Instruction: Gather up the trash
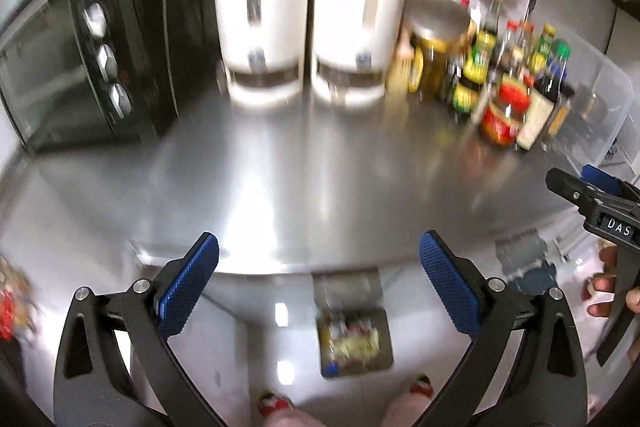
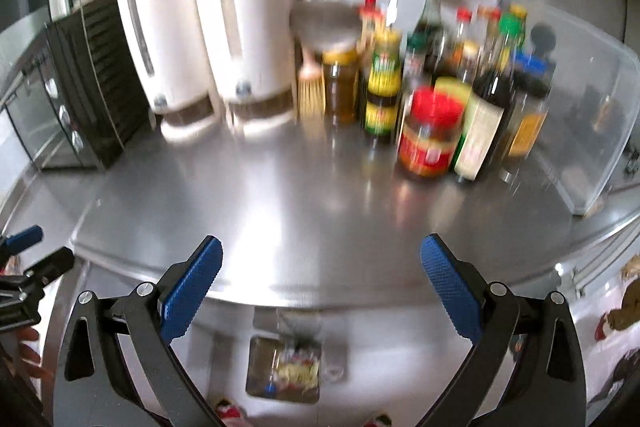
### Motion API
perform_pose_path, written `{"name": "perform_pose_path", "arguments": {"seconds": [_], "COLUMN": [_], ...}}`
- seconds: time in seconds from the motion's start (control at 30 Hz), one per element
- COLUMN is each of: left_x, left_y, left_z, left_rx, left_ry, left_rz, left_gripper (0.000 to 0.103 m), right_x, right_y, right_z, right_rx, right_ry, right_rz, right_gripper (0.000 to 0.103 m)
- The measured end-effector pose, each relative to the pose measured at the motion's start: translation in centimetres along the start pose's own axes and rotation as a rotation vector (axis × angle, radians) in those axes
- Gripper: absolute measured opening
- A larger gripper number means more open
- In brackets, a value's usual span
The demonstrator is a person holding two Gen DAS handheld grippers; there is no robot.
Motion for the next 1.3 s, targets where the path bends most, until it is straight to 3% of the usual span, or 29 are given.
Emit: {"name": "perform_pose_path", "arguments": {"seconds": [0.27, 0.67, 0.87, 1.3], "left_x": [-5.0, -10.3, -11.3, -11.0], "left_y": [-5.8, -9.9, -10.7, -11.0], "left_z": [0.7, 1.3, 1.6, 1.2], "left_rx": [-0.044, -0.052, -0.072, -0.072], "left_ry": [-0.016, -0.058, -0.059, -0.055], "left_rz": [-0.162, -0.297, -0.328, -0.319], "left_gripper": [0.095, 0.095, 0.095, 0.095], "right_x": [-4.8, -9.4, -10.7, -10.6], "right_y": [-6.0, -10.0, -10.7, -11.0], "right_z": [1.2, 1.7, 1.9, 1.5], "right_rx": [-0.033, -0.039, -0.044, -0.036], "right_ry": [-0.005, 0.024, 0.026, 0.014], "right_rz": [-0.153, -0.263, -0.301, -0.294], "right_gripper": [0.1, 0.1, 0.1, 0.1]}}
Point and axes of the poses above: each gripper's, at about its wrist camera, not at the fingertips, and x roughly the way its jaws point, z to its left, y to its underside, the point moved 6 cm from there along x, roughly the way its jaws point, and after that the axes turned 10 degrees about -y, right-handed, at the moved point
